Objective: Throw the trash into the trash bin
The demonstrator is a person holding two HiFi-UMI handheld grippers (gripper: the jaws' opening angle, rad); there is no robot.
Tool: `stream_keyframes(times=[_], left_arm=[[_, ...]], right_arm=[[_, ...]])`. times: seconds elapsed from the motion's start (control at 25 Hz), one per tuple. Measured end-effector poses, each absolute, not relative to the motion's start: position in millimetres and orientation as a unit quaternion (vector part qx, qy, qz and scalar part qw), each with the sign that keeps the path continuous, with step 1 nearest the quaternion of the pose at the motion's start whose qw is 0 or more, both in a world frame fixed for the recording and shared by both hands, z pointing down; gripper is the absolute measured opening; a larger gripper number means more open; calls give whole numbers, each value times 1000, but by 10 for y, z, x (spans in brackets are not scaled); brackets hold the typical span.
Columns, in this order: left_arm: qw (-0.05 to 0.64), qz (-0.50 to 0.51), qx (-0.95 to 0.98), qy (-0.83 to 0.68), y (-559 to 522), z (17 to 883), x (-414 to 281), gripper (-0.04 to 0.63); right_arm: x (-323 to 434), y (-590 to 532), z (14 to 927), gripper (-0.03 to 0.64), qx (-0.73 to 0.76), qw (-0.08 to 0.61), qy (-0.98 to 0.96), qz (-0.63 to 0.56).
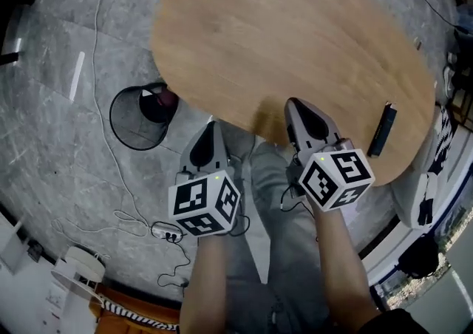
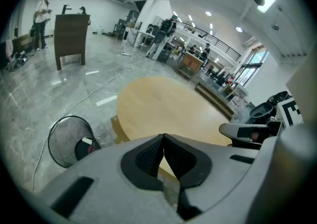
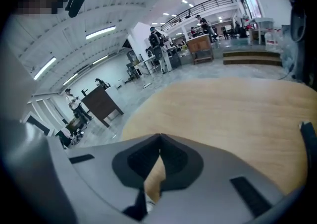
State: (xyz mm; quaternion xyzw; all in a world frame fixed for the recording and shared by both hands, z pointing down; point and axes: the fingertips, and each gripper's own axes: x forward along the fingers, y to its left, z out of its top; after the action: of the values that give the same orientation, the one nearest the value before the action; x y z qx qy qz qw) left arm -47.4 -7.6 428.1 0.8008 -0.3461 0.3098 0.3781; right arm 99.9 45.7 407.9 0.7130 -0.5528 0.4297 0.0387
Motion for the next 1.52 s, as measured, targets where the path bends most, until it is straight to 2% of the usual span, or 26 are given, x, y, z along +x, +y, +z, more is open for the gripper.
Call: stream_keyframes(times=[0.52, 0.8, 0.96, 1.0, 1.04, 1.08, 1.12, 1.28, 1.52], left_arm=[[318, 375, 848, -198, 1086, 4278, 1180, 6], [282, 410, 861, -108, 1805, 4411, 1856, 6], [263, 426, 864, -51, 2224, 4446, 2133, 6], [260, 429, 864, -38, 2320, 4452, 2189, 6], [258, 431, 864, -28, 2404, 4462, 2239, 6], [256, 433, 864, -20, 2474, 4473, 2280, 6], [256, 435, 863, -14, 2527, 4484, 2308, 6], [255, 441, 861, -7, 2587, 4544, 2326, 6], [262, 443, 857, -32, 2436, 4614, 2192, 6]], right_arm=[[2377, 2220, 4151, 12, 805, -3, -409, 431], [2885, 3157, 4364, 14, 840, 4, -323, 437], [2953, 3574, 4500, 18, 846, 41, -291, 444], [2973, 3666, 4524, 26, 848, 52, -284, 444], [2995, 3742, 4556, 75, 848, 63, -280, 446], [3010, 3803, 4596, 169, 846, 74, -279, 449], [3014, 3853, 4644, 198, 842, 85, -280, 453], [2986, 3967, 4831, 204, 826, 123, -284, 471], [2945, 3955, 4982, 204, 814, 138, -288, 484]])
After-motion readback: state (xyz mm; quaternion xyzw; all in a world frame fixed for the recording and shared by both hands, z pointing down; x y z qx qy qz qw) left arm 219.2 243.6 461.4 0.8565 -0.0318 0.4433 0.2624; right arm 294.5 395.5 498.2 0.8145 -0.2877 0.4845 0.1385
